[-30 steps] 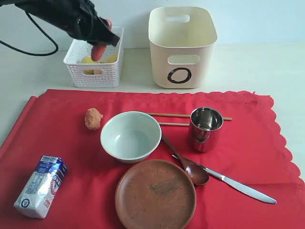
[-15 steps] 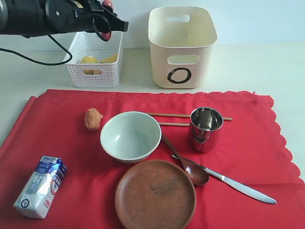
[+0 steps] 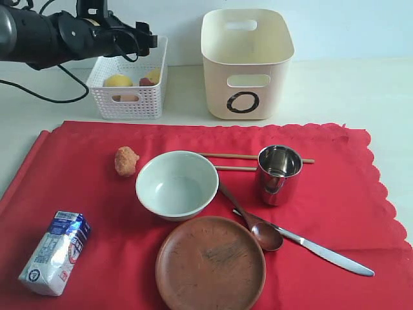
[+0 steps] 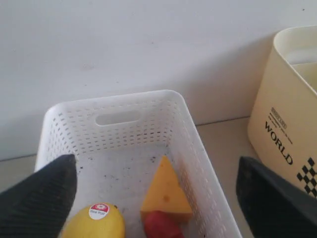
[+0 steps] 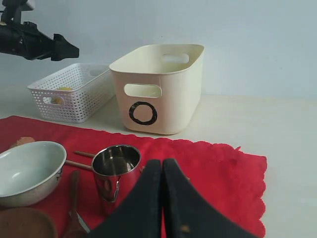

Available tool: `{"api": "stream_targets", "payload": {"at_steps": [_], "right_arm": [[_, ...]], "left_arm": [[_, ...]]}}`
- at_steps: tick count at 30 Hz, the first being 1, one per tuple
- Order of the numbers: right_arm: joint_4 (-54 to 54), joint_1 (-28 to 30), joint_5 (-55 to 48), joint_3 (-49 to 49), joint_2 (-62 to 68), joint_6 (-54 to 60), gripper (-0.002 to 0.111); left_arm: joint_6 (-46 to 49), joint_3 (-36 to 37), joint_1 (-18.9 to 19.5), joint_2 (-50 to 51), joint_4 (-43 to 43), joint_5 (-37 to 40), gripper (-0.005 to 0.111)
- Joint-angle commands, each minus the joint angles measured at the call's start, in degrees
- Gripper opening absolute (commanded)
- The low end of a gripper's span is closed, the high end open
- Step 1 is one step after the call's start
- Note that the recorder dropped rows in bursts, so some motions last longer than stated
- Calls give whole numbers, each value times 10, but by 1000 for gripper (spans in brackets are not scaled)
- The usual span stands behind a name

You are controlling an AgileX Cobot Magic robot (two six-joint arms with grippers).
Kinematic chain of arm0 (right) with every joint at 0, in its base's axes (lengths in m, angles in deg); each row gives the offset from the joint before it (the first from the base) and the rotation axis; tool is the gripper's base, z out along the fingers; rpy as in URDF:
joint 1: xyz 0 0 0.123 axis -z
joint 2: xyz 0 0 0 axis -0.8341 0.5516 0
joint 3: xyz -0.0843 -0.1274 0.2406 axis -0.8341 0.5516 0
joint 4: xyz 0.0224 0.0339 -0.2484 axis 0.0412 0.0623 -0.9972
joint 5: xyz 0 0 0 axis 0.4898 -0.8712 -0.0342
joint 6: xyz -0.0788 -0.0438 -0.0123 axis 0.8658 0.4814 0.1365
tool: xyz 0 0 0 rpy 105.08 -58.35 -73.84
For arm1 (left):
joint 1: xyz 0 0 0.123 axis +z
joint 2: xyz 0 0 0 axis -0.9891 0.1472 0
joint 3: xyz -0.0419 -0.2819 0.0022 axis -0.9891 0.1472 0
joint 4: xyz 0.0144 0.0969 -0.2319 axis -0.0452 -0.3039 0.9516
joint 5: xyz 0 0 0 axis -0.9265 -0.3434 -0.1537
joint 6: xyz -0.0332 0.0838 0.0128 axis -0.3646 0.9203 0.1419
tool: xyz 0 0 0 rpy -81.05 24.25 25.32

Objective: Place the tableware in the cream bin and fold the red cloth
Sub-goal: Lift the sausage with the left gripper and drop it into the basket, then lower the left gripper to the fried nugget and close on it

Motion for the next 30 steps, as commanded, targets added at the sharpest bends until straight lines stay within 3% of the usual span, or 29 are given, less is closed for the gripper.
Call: {"api": "stream_targets", "payload": {"at_steps": [1, 11, 16, 18, 20, 21, 24, 30], "right_arm": [[1, -1, 3, 3, -2, 1, 0], [1, -1, 3, 3, -2, 1, 0], [1, -1, 3, 3, -2, 1, 0], [1, -1, 3, 3, -2, 1, 0], [1, -1, 3, 3, -2, 1, 0], [1, -1, 3, 3, -2, 1, 0], [1, -1, 3, 3, -2, 1, 0], [1, -1, 3, 3, -2, 1, 0]], "left_arm": [[-1, -4, -1, -1, 2, 21, 89], [-1, -4, -1, -35, -9, 111, 89], [1, -4, -1, -87, -44, 222, 88], [-1, -4, -1, -110, -54, 278, 79], [-1, -4, -1, -131, -60, 332, 57], [-1, -4, -1, -146, -61, 367, 38], [1, -4, -1, -168, -61, 435, 0], [-1, 31, -1, -175, -61, 526, 0]]}}
